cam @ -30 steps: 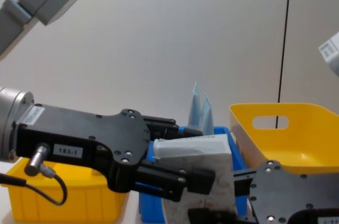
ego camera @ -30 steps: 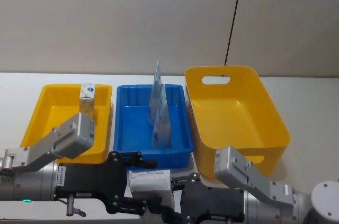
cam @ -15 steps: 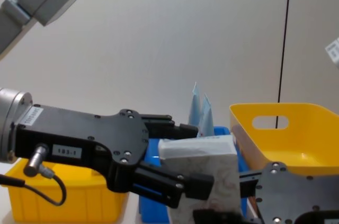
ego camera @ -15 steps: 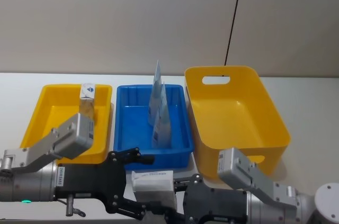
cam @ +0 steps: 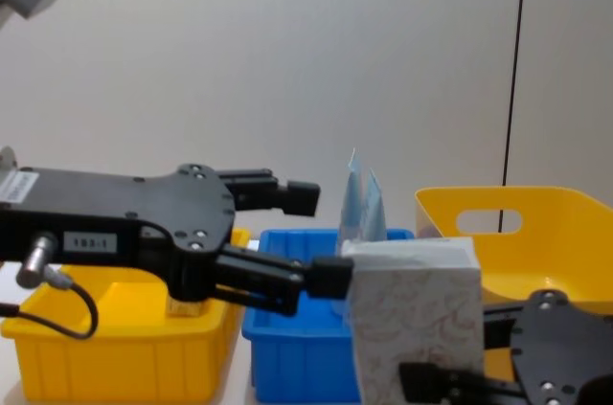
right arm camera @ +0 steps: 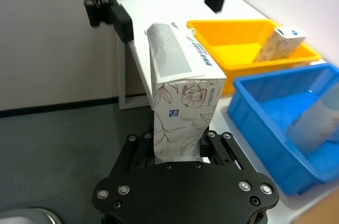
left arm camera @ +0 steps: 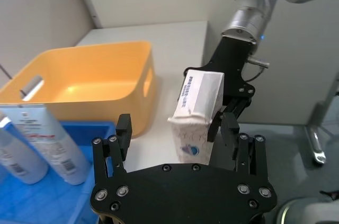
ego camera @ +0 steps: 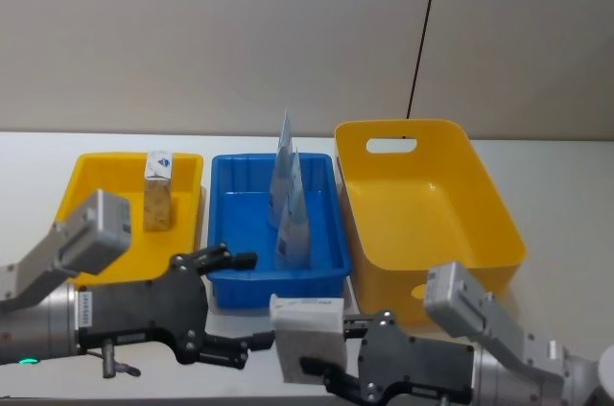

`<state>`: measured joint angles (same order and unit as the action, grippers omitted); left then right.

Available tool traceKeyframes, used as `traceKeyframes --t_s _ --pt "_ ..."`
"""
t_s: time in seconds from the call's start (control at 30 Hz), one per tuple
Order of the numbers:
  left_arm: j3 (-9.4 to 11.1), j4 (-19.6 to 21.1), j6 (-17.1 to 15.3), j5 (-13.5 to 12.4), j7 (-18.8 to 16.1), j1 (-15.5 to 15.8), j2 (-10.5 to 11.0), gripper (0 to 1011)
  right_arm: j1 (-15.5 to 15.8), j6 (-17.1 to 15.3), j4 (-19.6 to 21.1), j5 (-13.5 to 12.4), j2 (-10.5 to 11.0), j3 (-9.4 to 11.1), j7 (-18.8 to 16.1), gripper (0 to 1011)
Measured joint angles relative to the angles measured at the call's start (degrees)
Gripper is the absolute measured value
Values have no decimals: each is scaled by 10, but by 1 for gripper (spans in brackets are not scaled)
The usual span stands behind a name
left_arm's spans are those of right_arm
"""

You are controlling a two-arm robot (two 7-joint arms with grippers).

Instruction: Bimanual collaborative sorting of washing and personal care products

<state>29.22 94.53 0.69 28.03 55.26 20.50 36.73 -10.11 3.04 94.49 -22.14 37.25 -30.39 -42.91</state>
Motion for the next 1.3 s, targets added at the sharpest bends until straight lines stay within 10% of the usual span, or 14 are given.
traceKeyframes --t_s 0.53,1.3 --pt "-26 -1 12 23 -43 -13 1 1001 29 2 4 -10 6 42 71 353" --pt "-33 -5 8 34 -68 -17 -1 1002 47 0 13 -8 -54 118 225 352"
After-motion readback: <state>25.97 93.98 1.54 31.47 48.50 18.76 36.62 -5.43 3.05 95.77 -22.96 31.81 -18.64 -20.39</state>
